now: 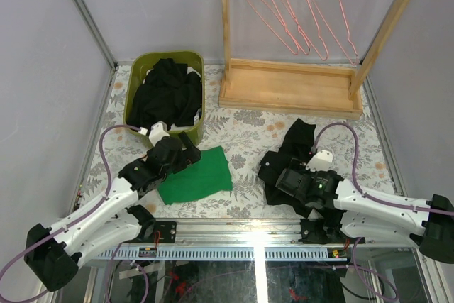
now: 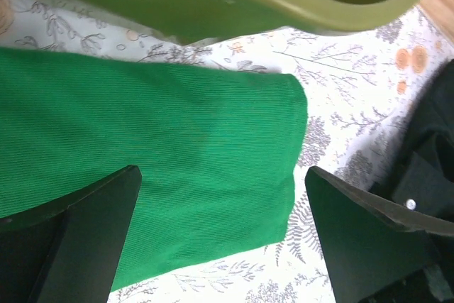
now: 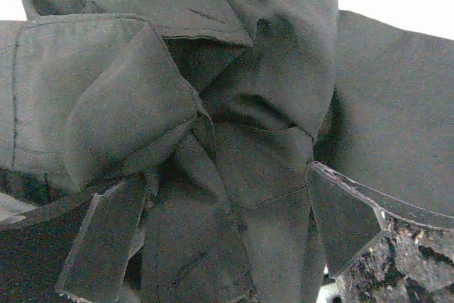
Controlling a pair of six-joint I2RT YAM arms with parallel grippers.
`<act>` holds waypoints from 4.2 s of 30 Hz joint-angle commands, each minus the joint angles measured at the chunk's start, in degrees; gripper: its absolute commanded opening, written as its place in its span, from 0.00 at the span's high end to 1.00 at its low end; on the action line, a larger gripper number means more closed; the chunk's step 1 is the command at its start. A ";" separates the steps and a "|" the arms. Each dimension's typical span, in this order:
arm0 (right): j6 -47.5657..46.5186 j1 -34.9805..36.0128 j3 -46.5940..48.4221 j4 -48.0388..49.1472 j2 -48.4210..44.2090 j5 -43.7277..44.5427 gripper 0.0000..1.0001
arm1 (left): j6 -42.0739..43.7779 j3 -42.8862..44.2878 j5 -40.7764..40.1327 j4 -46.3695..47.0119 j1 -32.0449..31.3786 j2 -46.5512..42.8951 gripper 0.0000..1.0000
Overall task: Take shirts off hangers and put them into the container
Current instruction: Pick up the shirt from the center of the board.
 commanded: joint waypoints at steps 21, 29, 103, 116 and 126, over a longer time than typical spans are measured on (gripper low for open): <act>-21.84 -9.12 -5.63 44.64 21.68 -6.61 0.71 | 19.29 20.08 -5.01 -12.97 0.49 4.47 0.00; -42.35 -9.14 1.31 53.94 7.10 -19.59 1.00 | 21.86 17.16 -13.61 -11.39 0.58 -1.40 0.00; -40.01 -16.32 15.45 30.27 6.69 -12.76 0.92 | 16.95 14.53 -17.09 -12.82 0.58 -9.03 0.00; -40.51 -19.27 10.96 36.86 21.71 -24.41 0.07 | 17.13 14.61 -16.79 -12.66 0.62 -8.26 0.00; -42.41 -19.09 17.65 28.41 47.01 -25.03 0.01 | 17.26 14.73 -16.80 -12.58 0.58 -8.00 0.00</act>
